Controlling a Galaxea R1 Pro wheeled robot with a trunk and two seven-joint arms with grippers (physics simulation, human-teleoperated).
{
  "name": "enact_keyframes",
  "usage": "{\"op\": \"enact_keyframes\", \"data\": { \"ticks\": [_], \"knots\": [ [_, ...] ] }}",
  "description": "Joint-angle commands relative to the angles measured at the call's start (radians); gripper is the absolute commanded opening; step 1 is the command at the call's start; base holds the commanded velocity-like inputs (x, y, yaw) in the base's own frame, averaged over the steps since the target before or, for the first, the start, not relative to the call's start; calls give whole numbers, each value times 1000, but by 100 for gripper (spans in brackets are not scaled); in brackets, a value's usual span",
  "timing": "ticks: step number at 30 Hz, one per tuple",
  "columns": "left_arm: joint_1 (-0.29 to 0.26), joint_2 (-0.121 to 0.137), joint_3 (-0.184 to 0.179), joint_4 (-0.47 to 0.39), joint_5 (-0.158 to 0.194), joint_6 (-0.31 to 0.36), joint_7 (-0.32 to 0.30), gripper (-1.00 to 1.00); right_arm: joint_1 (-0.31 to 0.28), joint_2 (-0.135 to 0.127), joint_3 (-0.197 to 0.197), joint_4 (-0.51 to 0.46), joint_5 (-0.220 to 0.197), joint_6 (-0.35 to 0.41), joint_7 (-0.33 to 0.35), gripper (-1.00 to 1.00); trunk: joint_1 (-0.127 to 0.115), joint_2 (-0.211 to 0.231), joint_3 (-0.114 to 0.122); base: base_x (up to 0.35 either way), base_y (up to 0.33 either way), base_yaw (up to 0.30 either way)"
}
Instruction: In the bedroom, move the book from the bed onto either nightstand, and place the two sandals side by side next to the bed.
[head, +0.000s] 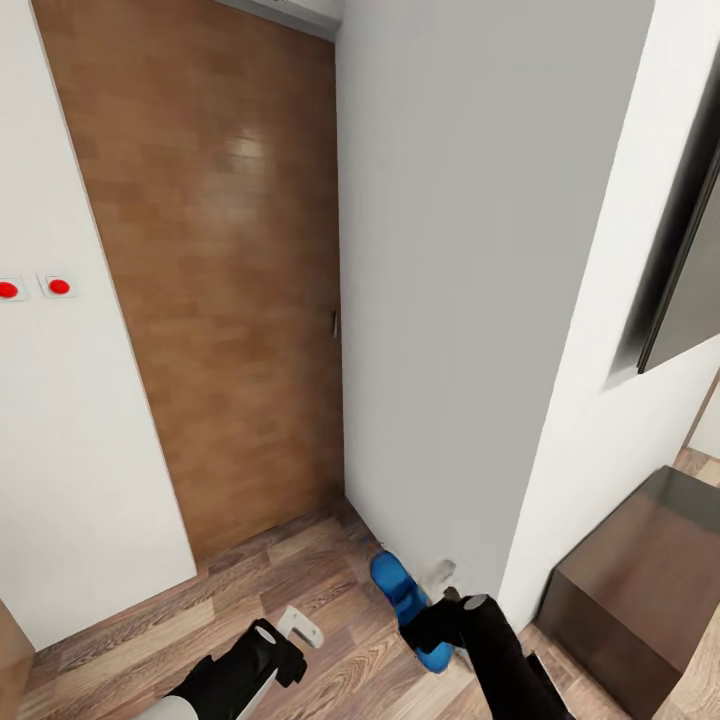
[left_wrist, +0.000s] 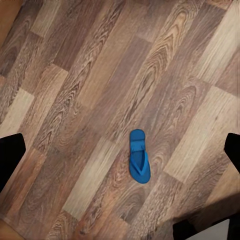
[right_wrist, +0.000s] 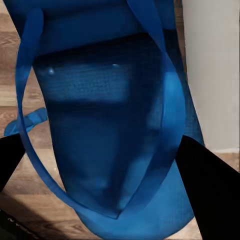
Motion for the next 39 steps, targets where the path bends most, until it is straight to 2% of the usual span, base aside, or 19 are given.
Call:
{"op": "enact_keyframes", "data": {
  "ticks": [1,4,5,8,12,21,39],
  "knots": [
    [0,-1,-5,-2,-2,5,3,100,0,2,38,-59,20,43,17,-100,0,-1,-1,0,0,0],
    [0,-5,-5,-2,-2,6,2,100,1,5,117,-198,17,140,51,-100,0,-1,-1,0,0,0],
    [0,-6,-5,-2,-1,6,2,100,1,6,147,-266,17,180,82,-100,0,-1,-1,0,0,0],
    [-1,-7,-5,-2,-1,6,2,100,1,9,179,-340,16,222,132,-100,0,-1,-1,0,0,-2],
    [0,-8,-5,-2,-1,6,3,100,1,11,196,-374,13,240,158,-100,0,-1,-1,0,0,-99],
    [0,-8,-5,-2,-1,7,2,100,2,4,238,-388,12,249,169,-100,0,-1,-1,-52,98,-238],
    [0,-15,-5,-3,-2,5,3,100,2,4,243,-388,11,250,171,-100,0,-1,-1,-29,83,-154]
  ]
}}
